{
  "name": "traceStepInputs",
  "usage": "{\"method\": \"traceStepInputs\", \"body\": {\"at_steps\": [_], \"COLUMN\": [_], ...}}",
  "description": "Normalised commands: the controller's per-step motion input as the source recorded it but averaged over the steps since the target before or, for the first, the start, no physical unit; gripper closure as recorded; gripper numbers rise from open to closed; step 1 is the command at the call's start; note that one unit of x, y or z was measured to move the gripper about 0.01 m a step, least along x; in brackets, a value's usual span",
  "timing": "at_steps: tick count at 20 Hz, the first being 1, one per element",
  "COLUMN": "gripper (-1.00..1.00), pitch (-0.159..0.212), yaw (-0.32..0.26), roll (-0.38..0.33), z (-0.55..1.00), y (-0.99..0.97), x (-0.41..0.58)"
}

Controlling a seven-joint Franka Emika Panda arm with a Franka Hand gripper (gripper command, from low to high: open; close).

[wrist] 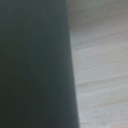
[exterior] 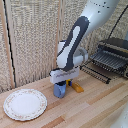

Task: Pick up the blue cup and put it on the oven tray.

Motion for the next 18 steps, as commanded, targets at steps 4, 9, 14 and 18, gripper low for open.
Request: {"method": "traceStepInputs", "body": {"at_steps": [4, 9, 14, 18], "gripper": [1.00, 1.00, 1.00, 1.00], "pitch": [0.000, 0.021, 0.046, 0.000], "yaw": [0.045, 0.045, 0.030, -0.089], "roll": [-0.129, -0.091, -0.014, -0.005], "z": [0.00, 0.00, 0.00, 0.63], "y": [0.42, 0.37, 0.15, -0.05], "x": [0.286, 0.319, 0.206, 0.199]}}
